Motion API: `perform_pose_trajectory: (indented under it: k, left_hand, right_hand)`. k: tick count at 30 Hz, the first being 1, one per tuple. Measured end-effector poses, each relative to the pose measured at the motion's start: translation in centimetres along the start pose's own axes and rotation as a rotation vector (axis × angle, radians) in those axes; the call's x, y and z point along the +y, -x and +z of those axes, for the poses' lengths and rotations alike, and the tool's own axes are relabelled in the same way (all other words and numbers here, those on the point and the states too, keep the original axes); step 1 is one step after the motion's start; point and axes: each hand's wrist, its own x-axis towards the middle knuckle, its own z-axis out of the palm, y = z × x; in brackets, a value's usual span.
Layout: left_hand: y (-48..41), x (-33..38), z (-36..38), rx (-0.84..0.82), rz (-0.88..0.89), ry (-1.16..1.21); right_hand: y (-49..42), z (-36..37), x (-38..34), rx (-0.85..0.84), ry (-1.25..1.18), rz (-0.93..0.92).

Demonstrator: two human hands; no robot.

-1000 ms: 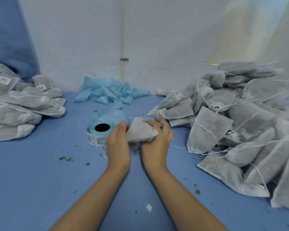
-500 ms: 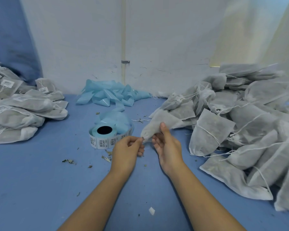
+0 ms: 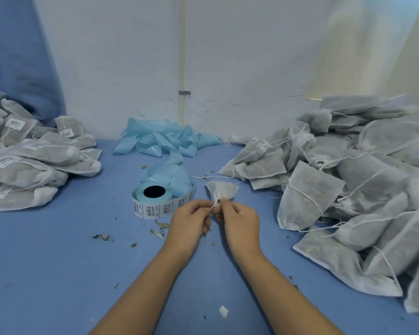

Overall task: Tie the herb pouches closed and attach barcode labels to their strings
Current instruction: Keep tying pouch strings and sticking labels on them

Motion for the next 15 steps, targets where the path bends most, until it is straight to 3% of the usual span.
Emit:
perform_pose_trajectory:
  k: [4, 8, 15]
  left_hand:
    - [-0.07, -0.07, -0.01, -0.005, 0.011, 0.018]
    - [-0.09, -0.16, 0.1, -0.033, 0.037, 0.0]
    - [-0.02, -0.09, 0.45, -0.074, 0.093, -0.238]
  right_hand:
    - [0.1, 0.13, 0.0, -0.106, 0.109, -0.039]
    - [-0.21, -0.13, -0.15, -0.147, -0.136, 0.071]
    - [-0.77, -0.53, -0.89, -0.086, -0.389, 0.313]
